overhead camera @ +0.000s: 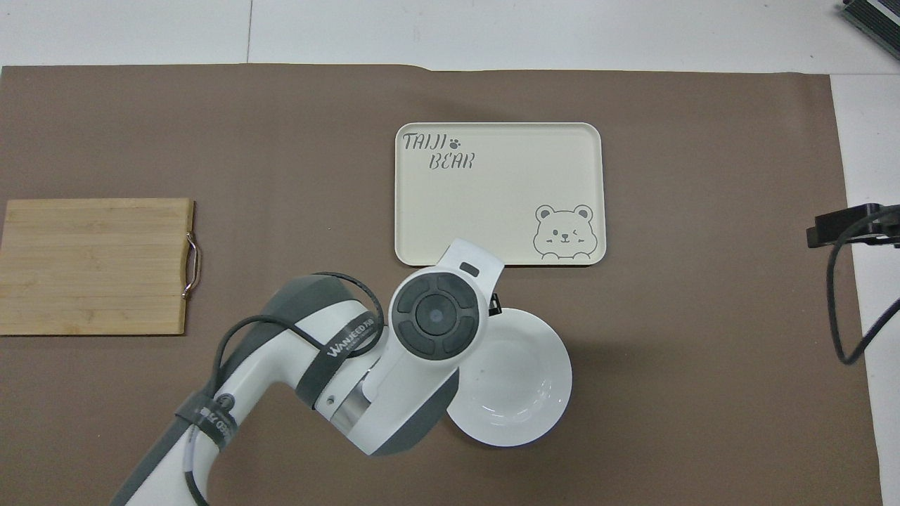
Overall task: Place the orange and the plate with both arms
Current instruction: 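Carry the orange with the left gripper and place it on the plate, then withdraw the left gripper while the right gripper reaches toward the plate, then hook the right gripper onto the plate rim nearest it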
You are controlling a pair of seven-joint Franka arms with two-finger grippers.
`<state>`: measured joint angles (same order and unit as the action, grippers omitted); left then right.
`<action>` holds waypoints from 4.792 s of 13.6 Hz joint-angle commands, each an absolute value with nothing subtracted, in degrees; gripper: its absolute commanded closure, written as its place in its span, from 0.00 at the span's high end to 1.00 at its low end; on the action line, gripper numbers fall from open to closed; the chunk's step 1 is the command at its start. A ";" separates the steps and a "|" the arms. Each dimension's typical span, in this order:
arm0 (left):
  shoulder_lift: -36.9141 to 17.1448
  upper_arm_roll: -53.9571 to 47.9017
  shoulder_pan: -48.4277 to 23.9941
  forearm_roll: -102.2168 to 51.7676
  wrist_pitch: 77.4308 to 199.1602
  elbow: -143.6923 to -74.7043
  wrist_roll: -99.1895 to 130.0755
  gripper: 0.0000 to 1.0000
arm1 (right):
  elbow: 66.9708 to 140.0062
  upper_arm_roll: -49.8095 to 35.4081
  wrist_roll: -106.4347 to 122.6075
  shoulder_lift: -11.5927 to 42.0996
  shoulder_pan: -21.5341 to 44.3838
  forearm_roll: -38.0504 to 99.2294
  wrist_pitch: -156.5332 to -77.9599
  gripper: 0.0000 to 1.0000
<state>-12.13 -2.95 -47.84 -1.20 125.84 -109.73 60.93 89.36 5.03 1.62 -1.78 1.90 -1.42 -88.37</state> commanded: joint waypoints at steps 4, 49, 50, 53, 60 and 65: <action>-18.01 -1.93 -53.35 -0.35 134.01 -112.40 68.19 0.00 | 89.12 4.66 0.79 -2.02 1.58 -1.67 -87.71 1.00; -1.49 -0.09 -4.04 -0.18 88.59 -89.30 -3.96 1.00 | 137.37 3.69 36.10 -0.10 7.73 49.38 -112.23 1.00; -1.49 -0.09 -4.04 -0.18 88.59 -89.30 -3.96 1.00 | 138.24 3.69 37.34 0.35 7.82 50.26 -113.54 1.00; -1.49 -0.09 -4.04 -0.18 88.59 -89.30 -3.96 1.00 | 140.79 3.69 37.88 1.57 9.23 54.74 -115.22 1.00; -1.49 -0.09 -4.04 -0.18 88.59 -89.30 -3.96 1.00 | 143.35 3.69 37.44 2.11 10.81 58.71 -116.37 1.00; -1.49 -0.09 -4.04 -0.18 88.59 -89.30 -3.96 1.00 | 143.44 3.69 37.35 2.54 11.25 58.80 -116.89 0.72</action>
<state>-2.03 0.27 -4.68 -1.09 89.37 -89.10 -3.51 142.61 3.59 35.96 2.51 11.04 57.04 -115.81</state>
